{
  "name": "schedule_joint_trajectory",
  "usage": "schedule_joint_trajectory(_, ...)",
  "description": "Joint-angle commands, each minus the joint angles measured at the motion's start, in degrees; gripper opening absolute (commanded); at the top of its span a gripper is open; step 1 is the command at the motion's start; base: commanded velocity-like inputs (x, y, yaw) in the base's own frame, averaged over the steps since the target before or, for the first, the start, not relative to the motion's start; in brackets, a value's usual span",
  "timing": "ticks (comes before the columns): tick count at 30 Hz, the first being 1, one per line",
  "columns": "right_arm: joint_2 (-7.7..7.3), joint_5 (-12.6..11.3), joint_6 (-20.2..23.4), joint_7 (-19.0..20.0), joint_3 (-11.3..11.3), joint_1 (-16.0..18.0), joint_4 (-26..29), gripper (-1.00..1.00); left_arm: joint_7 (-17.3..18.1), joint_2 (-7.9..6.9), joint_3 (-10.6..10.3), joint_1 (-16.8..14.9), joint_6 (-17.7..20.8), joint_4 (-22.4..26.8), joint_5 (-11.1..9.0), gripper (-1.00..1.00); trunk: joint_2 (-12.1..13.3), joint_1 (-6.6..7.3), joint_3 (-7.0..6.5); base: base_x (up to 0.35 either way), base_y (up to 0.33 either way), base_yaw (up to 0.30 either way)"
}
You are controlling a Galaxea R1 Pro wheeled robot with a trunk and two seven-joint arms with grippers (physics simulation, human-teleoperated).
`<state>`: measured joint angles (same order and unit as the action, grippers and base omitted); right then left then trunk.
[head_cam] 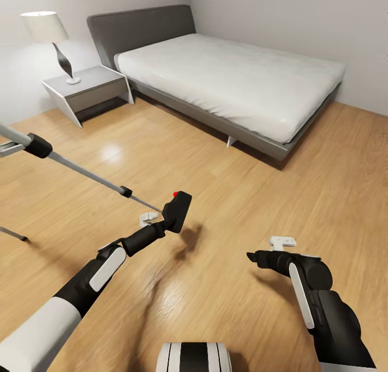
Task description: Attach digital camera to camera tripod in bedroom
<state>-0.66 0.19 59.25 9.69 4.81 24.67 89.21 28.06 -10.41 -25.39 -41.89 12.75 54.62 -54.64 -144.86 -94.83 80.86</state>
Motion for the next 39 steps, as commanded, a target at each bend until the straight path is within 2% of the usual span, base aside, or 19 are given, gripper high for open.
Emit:
schedule_joint_trajectory(1,0.01,0.06,0.25,0.24,0.06,0.03,0.04,1.0,0.16,-0.05,-0.1,-0.03,0.37,-0.05,-0.64,-1.0,0.0,0.03,-0.19,0.0,0.0,0.0)
schedule_joint_trajectory(13,-0.16,-0.12,0.36,0.24,0.55,0.03,0.0,1.0,0.37,-0.11,-0.1,-0.03,0.37,-0.97,-1.41,-1.0,0.16,0.34,-2.85,0.0,0.0,0.0)
schedule_joint_trajectory(19,-0.24,-0.75,0.52,0.4,0.63,0.03,0.0,1.0,0.47,-0.14,-0.1,-0.03,0.35,-1.53,-3.04,-1.0,0.24,0.5,-4.18,0.0,0.0,0.0)
schedule_joint_trajectory(24,-0.16,-0.92,0.75,0.57,0.61,0.03,0.0,1.0,2.06,-0.07,-0.13,-0.03,0.35,-1.36,-4.49,-1.0,0.31,0.63,-5.29,0.0,0.0,0.0)
schedule_joint_trajectory(31,-0.36,-0.96,0.75,0.66,0.68,0.03,0.08,1.0,5.39,1.46,-0.47,-0.03,0.3,-3.09,-5.55,-1.0,0.4,0.81,-6.84,0.0,0.0,0.0)
schedule_joint_trajectory(39,-0.54,-0.9,0.75,0.68,0.55,0.03,0.09,1.0,6.03,2.11,-0.53,-0.03,0.19,-7.2,-5.6,-1.0,0.51,1.01,-8.61,0.0,0.0,0.0)
